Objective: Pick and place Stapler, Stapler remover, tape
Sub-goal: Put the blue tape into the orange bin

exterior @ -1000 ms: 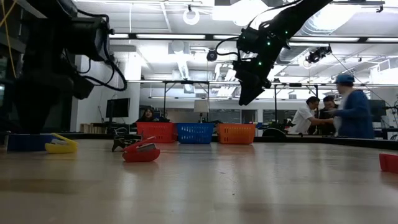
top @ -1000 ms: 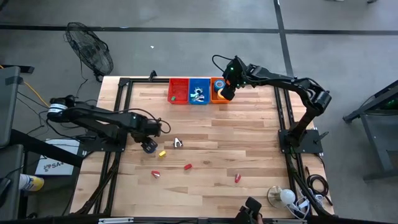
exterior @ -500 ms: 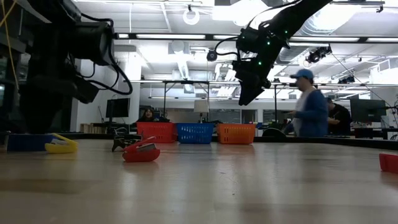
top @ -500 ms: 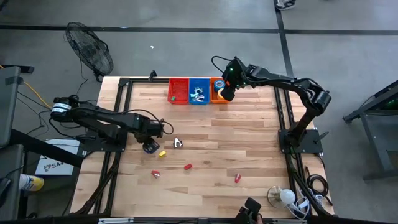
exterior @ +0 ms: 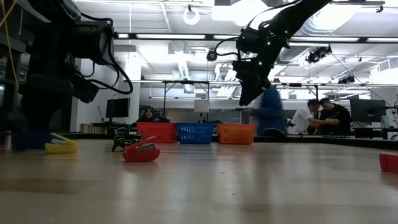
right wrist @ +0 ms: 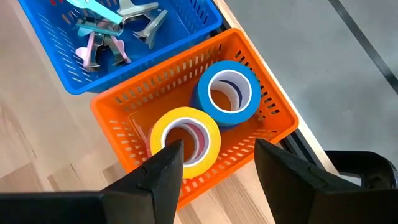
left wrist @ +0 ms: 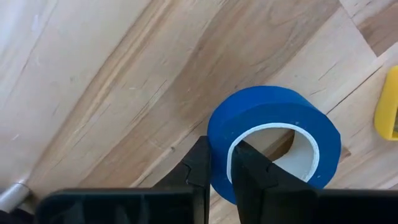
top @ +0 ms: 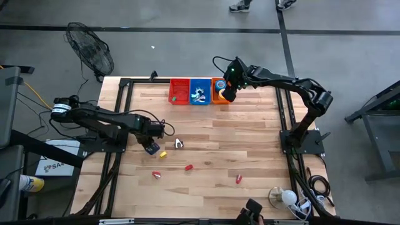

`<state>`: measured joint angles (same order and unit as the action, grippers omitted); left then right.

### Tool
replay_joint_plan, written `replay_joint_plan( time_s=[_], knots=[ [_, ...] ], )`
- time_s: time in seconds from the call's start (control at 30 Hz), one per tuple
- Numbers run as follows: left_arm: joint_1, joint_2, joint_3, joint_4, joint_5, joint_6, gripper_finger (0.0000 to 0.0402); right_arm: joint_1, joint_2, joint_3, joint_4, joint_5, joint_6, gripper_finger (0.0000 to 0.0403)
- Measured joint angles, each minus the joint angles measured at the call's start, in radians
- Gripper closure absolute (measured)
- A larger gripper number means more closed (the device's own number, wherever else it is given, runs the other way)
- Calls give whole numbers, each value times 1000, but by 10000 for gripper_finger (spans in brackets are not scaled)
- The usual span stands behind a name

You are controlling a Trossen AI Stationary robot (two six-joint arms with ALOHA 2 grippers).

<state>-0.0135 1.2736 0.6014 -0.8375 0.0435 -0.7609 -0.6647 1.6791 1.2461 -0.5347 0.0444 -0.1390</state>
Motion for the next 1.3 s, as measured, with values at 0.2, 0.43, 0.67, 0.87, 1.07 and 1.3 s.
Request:
replay_joint_plan(
  time_s=[0.2, 0.43, 0.67, 0.87, 1.07, 1.3],
  knots=[
    [0, 0, 14, 0, -99, 40, 368, 4, 0, 0, 16, -64, -23, 214],
    [0, 0, 114, 1, -317, 149, 368, 44, 1, -73, 198, -174, -138, 214],
    [1, 0, 228, 47, -535, 296, 368, 83, 1, -194, 441, -246, -206, 214],
    [2, 0, 271, 214, -614, 486, 367, 114, 1, -272, 597, -279, -253, 214],
    [78, 0, 272, 411, -590, 627, 367, 168, 1, -322, 712, -284, -372, 214],
    [218, 0, 272, 589, -305, 737, 367, 249, 1, -335, 796, -284, -535, 214]
  ],
)
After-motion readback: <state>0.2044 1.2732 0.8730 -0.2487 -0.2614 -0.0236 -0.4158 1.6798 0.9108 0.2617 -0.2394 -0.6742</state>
